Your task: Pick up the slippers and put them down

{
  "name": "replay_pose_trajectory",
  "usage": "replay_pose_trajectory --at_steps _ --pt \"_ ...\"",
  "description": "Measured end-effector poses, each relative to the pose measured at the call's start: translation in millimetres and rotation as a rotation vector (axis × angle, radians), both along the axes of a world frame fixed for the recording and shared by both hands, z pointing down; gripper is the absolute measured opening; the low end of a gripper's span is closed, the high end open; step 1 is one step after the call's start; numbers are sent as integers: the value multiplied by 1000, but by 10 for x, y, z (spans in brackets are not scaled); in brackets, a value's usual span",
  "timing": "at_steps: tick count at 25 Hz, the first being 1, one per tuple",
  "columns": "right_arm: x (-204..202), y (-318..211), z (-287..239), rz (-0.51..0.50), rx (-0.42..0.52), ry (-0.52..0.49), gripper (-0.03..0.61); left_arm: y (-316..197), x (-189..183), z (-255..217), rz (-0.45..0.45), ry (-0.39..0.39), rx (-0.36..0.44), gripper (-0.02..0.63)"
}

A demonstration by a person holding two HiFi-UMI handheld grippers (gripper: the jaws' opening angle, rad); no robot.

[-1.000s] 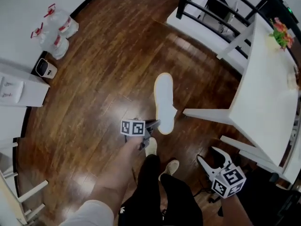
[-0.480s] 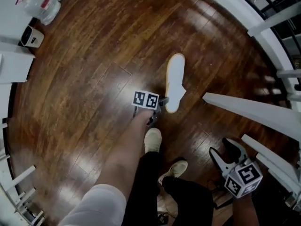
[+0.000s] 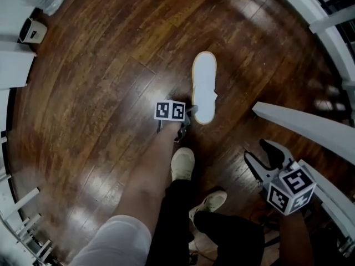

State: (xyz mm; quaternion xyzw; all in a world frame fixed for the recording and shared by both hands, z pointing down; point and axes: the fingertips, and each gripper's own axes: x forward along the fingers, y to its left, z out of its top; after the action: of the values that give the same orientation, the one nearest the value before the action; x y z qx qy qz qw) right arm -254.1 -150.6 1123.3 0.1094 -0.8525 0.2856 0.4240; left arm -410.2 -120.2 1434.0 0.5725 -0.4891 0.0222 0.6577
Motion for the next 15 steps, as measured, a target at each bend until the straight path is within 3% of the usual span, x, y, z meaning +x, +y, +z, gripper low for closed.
replay_pose_trajectory --at_steps 2,3,4,9,12,15 --pt "27 36 -1 9 -7 -3 230 81 -95 82 18 -66 -37 158" --pt "46 47 -24 14 -9 -4 230 116 -129 85 36 -94 -59 256" --pt "69 63 -62 17 -12 -4 230 154 -154 57 59 -121 -81 273" --pt "147 260 -581 38 -44 -26 230 365 -289 -653 176 -269 -94 288" --pt "261 406 -1221 71 -57 -30 230 587 -245 -1428 248 -344 -69 288" --pt "424 499 -2061 106 -63 -39 230 677 -220 -2430 251 -396 -28 287"
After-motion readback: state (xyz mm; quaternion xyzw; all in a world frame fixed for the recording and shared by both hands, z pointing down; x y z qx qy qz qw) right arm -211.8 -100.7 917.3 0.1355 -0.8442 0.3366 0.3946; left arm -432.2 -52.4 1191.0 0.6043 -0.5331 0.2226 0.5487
